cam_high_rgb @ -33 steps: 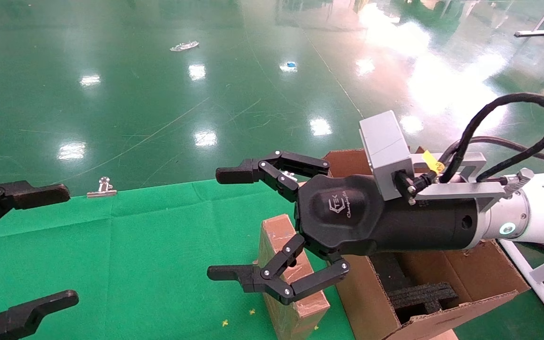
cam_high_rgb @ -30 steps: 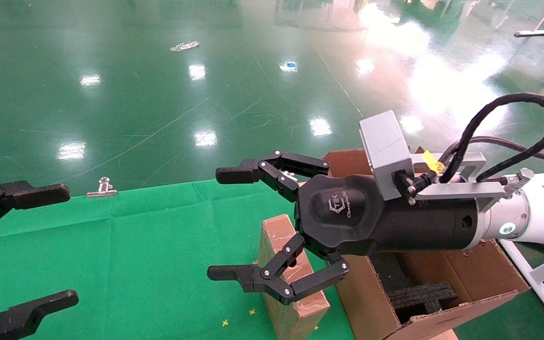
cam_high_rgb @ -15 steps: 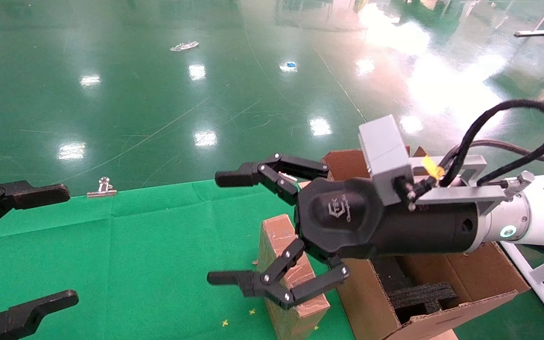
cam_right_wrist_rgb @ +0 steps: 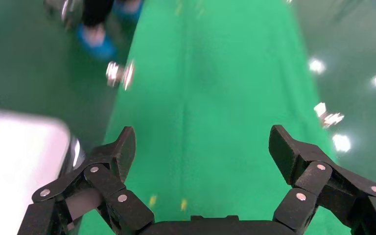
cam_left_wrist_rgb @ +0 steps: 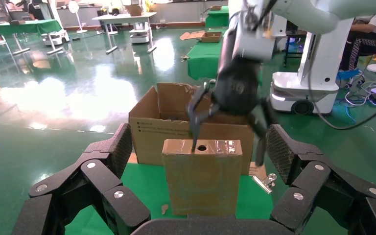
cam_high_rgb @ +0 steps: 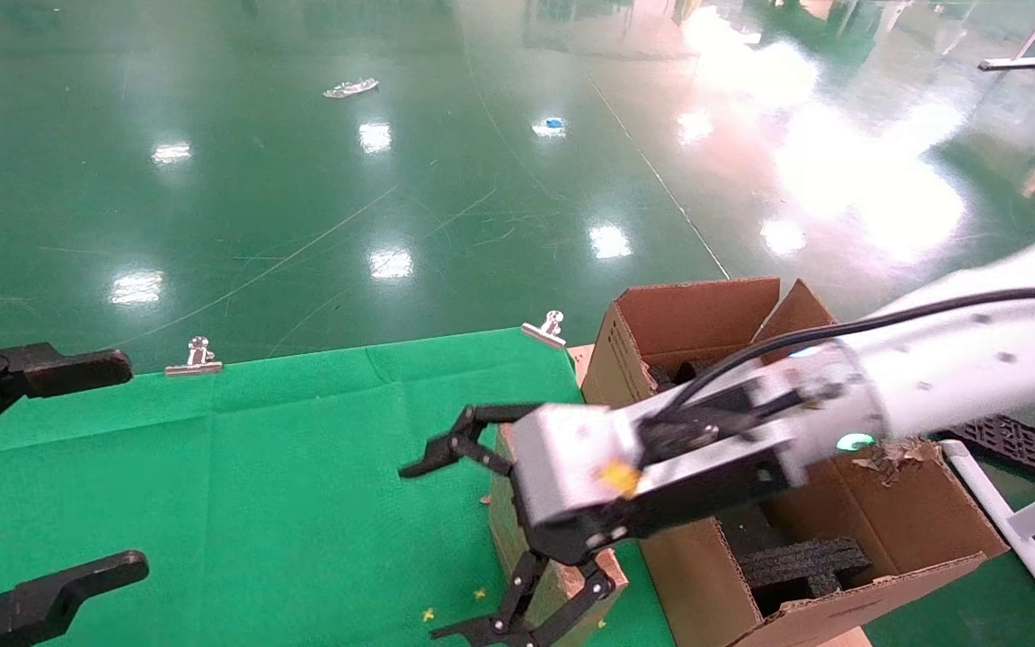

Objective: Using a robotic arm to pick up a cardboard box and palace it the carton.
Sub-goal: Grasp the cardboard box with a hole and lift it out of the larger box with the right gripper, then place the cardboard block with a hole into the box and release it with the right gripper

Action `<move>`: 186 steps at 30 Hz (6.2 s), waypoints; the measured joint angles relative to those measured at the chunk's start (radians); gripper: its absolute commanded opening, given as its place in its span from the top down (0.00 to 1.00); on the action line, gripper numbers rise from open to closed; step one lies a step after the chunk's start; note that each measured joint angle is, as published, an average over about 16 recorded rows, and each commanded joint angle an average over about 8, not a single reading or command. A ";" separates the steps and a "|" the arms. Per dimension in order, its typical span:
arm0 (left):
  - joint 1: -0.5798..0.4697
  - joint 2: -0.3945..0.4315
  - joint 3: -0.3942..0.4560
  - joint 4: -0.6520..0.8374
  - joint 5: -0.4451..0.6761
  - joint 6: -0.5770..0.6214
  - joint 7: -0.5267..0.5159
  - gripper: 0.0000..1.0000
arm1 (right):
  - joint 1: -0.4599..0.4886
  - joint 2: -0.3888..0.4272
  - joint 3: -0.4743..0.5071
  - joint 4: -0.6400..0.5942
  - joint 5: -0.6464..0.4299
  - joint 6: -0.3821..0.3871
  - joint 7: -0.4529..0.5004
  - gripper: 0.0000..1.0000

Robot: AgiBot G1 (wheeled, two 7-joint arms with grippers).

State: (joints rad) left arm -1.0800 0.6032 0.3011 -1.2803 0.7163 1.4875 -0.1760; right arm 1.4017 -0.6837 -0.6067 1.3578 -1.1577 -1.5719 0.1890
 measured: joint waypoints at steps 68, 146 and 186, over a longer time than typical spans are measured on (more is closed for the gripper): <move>-0.001 -0.001 0.003 0.000 -0.002 -0.001 0.002 0.00 | 0.885 -0.265 -1.170 -0.006 -0.115 0.092 0.540 0.00; -0.002 -0.003 0.007 0.000 -0.005 -0.003 0.003 1.00 | 0.923 0.032 -1.134 -0.092 -0.108 0.355 0.972 1.00; -0.002 -0.003 0.008 0.000 -0.006 -0.004 0.004 0.00 | 0.761 0.157 -1.222 -0.771 -0.183 0.286 0.825 1.00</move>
State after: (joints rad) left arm -1.0820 0.5998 0.3095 -1.2803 0.7106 1.4840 -0.1718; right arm 2.1627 -0.5270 -1.8286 0.5871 -1.3406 -1.2862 1.0136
